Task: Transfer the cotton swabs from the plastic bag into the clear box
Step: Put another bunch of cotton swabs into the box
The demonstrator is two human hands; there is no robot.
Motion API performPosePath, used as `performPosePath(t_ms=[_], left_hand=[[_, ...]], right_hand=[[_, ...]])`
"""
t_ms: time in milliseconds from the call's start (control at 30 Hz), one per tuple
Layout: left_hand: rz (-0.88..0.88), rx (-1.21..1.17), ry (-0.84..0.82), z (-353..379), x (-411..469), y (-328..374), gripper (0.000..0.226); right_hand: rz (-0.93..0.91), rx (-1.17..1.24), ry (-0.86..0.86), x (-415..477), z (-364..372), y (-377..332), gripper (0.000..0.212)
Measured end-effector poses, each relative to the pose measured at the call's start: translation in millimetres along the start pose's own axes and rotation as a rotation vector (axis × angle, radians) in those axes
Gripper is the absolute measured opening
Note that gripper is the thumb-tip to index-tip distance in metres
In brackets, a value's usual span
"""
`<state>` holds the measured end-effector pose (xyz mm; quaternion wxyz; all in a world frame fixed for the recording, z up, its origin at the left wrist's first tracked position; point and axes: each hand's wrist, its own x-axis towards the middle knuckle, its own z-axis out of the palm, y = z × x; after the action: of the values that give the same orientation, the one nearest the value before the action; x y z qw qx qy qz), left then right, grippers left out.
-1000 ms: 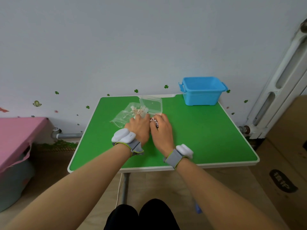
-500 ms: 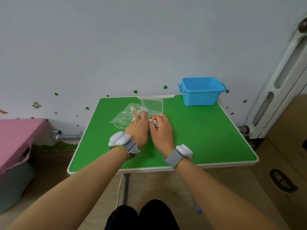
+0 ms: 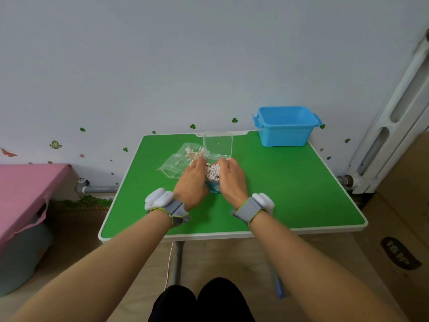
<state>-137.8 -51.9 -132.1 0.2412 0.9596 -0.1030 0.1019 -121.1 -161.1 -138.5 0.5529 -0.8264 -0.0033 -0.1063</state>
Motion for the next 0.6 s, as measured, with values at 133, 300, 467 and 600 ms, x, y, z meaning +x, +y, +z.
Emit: performPosePath(t_ms=[133,300,467,600], left_hand=[[-0.009,0.014,-0.012,-1.9,4.0,-0.1,0.047],[0.006,-0.091,-0.017,-2.3,0.1,0.5,0.063],[-0.032,-0.189,-0.009,-0.6,-4.5,-0.7,0.069],[-0.004,-0.153,0.037,3.9,-5.6,-3.1,0.061]], right_hand=[[-0.007,-0.045,-0.014,1.5,0.5,-0.3,0.039],[0.058,0.012,-0.005,4.9,0.6,0.0,0.033],[0.072,0.005,0.002,5.4,-0.6,0.9,0.038],[0.071,0.003,0.012,5.0,0.9,-0.4,0.037]])
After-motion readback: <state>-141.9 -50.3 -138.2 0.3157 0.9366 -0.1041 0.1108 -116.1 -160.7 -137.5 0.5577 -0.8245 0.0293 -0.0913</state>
